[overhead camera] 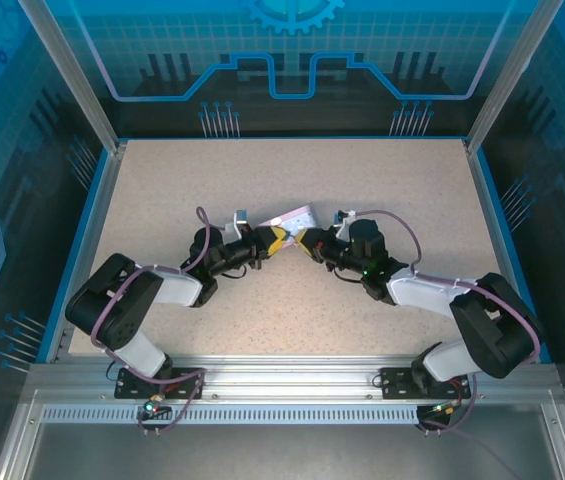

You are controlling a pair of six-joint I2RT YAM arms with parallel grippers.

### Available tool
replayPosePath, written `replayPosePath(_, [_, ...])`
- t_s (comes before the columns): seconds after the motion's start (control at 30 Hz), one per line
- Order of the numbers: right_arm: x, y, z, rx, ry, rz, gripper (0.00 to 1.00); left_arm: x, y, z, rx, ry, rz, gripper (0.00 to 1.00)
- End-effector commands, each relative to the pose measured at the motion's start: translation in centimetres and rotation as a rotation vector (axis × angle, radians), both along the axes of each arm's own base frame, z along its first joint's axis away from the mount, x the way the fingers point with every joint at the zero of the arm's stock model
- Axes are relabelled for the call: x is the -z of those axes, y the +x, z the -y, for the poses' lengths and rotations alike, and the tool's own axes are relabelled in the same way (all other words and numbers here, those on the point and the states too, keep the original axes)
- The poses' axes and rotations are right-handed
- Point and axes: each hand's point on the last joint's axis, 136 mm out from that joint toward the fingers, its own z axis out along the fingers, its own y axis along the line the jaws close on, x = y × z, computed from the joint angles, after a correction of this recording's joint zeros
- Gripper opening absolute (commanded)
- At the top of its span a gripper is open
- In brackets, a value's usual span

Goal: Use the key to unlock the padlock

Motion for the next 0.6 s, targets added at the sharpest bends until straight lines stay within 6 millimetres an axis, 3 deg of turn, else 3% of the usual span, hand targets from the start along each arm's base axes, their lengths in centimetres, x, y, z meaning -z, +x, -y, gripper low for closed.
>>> replayPosePath(0.0, [-1.47, -0.31, -1.43, -0.034, 0.027, 0.033, 0.0, -3.0, -0.69, 0.47, 0.023, -0.04, 0.107, 0.0])
replayPosePath(0.57, [-0.85, -0.81, -2.36, -0.049, 0.021, 0.016, 0.0, -3.04, -0.6, 0.58, 0.022, -0.037, 0.107, 0.0])
